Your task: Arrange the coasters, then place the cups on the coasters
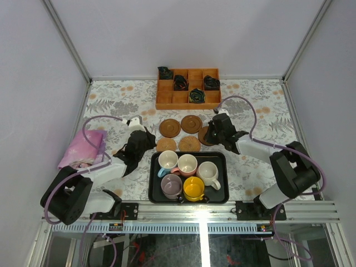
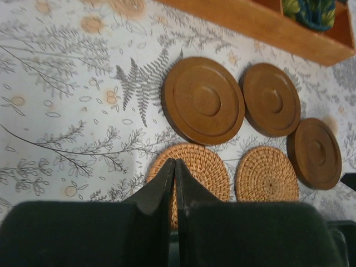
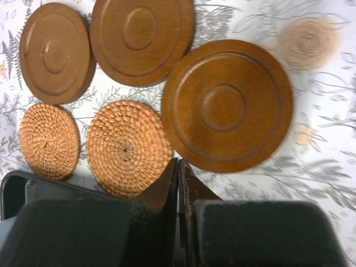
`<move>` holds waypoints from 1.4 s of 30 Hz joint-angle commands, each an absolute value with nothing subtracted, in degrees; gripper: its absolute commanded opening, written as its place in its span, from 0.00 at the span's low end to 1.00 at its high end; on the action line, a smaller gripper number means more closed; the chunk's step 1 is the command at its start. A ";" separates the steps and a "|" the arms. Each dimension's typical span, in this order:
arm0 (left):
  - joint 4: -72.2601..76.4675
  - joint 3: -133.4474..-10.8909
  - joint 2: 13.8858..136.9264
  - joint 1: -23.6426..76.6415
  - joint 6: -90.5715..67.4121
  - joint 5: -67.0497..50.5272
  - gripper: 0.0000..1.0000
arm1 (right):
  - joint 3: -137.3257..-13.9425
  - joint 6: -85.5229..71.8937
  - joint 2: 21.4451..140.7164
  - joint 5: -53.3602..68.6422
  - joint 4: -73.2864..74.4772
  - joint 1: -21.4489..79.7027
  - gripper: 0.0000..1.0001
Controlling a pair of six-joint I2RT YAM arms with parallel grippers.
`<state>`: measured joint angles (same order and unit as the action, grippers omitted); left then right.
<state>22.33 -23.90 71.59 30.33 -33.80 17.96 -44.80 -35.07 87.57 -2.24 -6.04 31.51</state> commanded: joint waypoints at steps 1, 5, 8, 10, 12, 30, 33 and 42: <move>28.40 -26.00 74.82 30.42 -33.84 13.51 0.00 | -48.45 -36.83 92.39 7.45 -11.43 31.73 0.00; 29.05 -26.28 76.62 30.39 -34.31 10.48 0.00 | -50.64 -37.73 97.48 12.69 -12.93 32.36 0.00; 29.97 -25.93 76.99 30.51 -35.00 7.46 0.00 | -51.46 -37.86 99.25 13.99 -13.58 33.42 0.00; 30.91 -25.48 77.03 30.50 -35.15 5.78 0.00 | -51.58 -37.75 99.61 14.08 -14.07 34.10 0.00; 31.13 -25.49 77.45 30.52 -35.16 4.86 0.00 | -51.99 -37.66 100.10 14.15 -13.98 34.36 0.00; 20.84 -30.22 87.90 29.97 -39.57 6.91 0.00 | -55.62 -35.51 102.18 0.76 1.03 34.51 0.00; 16.62 -30.92 88.48 28.59 -41.13 8.83 0.00 | -56.18 -34.79 102.40 -2.68 3.78 34.41 0.00; 8.98 -29.67 84.54 21.26 -45.33 14.80 0.00 | -56.32 -33.12 100.50 -13.89 8.75 34.08 0.00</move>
